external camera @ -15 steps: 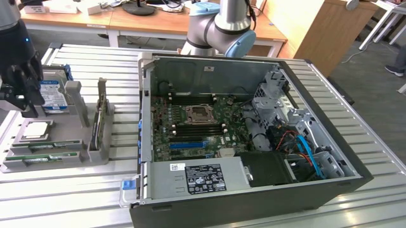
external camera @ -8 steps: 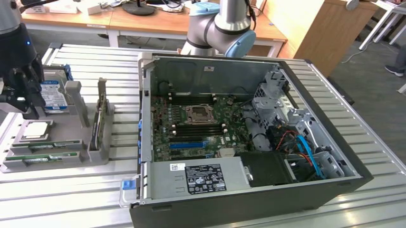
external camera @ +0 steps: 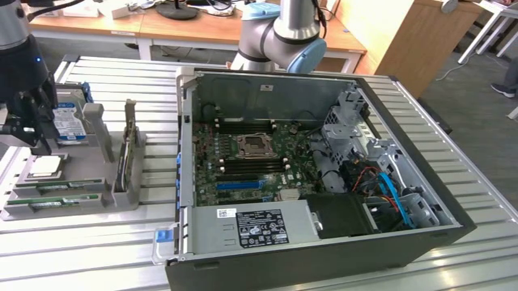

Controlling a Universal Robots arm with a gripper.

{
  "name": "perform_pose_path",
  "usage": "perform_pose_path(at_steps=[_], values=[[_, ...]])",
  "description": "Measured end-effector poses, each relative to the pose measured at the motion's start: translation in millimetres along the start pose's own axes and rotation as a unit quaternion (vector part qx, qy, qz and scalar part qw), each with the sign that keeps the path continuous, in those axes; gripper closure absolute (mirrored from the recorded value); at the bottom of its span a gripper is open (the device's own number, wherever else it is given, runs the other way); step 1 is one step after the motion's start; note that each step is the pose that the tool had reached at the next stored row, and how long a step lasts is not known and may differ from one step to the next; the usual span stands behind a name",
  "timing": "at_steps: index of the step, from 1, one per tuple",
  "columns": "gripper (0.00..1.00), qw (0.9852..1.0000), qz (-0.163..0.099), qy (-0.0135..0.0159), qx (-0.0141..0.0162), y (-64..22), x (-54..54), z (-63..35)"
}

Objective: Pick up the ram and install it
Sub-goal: 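Pick up the ram and move it above insertion slot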

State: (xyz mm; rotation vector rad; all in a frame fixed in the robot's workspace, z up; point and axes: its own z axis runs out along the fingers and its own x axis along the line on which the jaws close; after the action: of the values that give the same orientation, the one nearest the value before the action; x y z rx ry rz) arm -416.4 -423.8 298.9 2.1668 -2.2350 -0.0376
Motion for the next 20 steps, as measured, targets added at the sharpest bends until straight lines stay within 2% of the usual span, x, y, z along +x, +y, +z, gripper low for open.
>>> perform_pose_path(at_steps=[20], values=[[0.59, 1.0, 0.0, 0.0, 0.0, -0.7, -0.1, 19.8]])
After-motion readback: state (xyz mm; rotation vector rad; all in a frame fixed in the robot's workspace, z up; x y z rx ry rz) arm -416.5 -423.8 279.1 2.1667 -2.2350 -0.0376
